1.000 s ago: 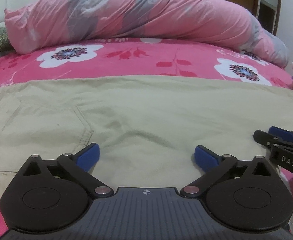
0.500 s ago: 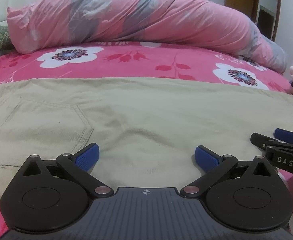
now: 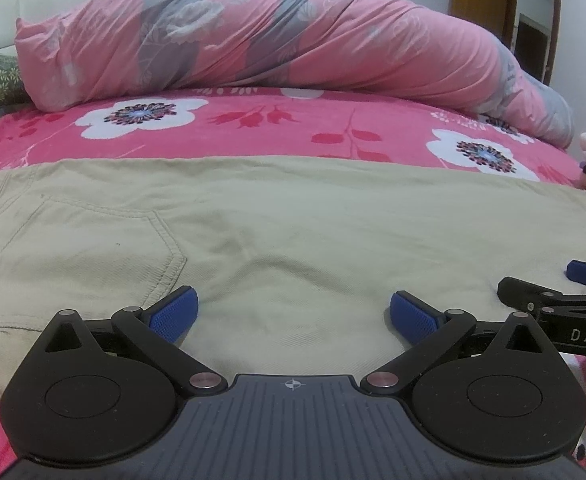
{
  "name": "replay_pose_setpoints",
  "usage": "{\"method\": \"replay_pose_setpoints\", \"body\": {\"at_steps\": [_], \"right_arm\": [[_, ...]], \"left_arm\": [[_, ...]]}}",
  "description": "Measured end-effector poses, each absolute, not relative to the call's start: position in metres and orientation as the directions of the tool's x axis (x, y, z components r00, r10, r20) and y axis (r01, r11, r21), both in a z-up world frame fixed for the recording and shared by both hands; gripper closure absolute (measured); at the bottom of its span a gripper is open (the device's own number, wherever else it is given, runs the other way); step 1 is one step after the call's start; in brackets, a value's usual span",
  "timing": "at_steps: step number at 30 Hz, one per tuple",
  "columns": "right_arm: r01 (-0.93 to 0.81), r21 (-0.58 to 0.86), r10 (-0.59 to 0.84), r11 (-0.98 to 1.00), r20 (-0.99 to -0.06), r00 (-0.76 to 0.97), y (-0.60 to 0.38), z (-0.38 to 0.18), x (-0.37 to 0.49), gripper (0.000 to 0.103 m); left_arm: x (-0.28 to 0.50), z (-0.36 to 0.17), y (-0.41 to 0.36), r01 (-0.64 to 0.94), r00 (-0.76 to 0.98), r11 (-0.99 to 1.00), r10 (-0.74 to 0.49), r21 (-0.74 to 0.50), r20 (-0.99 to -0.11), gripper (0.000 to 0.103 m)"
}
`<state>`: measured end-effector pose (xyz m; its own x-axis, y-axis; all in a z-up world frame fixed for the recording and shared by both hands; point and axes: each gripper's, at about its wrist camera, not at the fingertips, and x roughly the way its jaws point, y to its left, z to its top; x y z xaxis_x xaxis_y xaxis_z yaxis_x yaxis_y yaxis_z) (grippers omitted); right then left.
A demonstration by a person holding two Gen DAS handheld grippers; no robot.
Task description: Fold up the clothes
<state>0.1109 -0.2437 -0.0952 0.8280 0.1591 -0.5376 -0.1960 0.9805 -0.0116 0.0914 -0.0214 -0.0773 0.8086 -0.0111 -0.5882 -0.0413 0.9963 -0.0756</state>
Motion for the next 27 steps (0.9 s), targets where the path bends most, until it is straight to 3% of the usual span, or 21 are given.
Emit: {"method": "replay_pose_setpoints", "body": {"at_steps": [15,27], "right_arm": [[-0.166,-0.008,0.137,0.986,-0.519,0.844,-0.247,-0.096,0.106,0.0],[-0.133,0.085,0.158,0.987,-0.458,0.875,-0.267,-0.093,0.099,0.008]], "left_arm": [[0.08,-0.078,-0.026,-0.062,0.838,0.997,0.023,-0.054,-0.546,0.0],[0.062,-0.056,-0.011,-0.1,0.847,0.992,0.048,-0.07,-0.529,0.001]]}}
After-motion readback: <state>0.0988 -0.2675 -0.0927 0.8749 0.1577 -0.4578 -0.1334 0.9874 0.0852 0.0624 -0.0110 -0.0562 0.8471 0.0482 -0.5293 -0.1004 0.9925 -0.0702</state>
